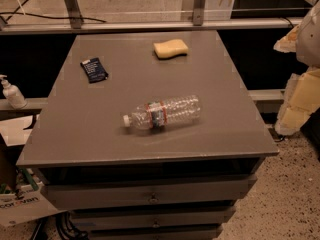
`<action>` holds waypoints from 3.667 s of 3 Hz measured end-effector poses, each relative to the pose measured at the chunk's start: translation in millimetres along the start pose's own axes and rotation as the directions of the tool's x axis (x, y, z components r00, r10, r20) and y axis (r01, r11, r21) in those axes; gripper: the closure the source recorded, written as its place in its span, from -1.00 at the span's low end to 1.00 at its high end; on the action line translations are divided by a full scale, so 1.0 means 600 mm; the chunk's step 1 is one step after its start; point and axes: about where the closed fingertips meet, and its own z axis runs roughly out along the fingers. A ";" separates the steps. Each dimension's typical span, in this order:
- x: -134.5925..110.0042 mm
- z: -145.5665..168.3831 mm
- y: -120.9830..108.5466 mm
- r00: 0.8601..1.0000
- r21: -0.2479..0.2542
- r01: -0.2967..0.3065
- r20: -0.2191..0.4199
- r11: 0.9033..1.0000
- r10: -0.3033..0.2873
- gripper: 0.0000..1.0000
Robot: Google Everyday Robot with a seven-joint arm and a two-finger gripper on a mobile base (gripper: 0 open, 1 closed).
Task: Place water bottle upright
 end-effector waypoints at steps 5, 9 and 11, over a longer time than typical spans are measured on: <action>-0.151 0.084 0.049 0.957 -0.202 0.149 0.274 0.968 -0.090 -1.00; -0.279 0.087 0.071 0.884 -0.185 0.255 0.442 0.949 -0.152 -1.00; -0.325 0.161 0.048 0.863 -0.200 0.335 0.458 0.921 -0.214 -1.00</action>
Offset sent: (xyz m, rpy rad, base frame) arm 0.0106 0.0022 -0.0154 0.0865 0.0883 0.0358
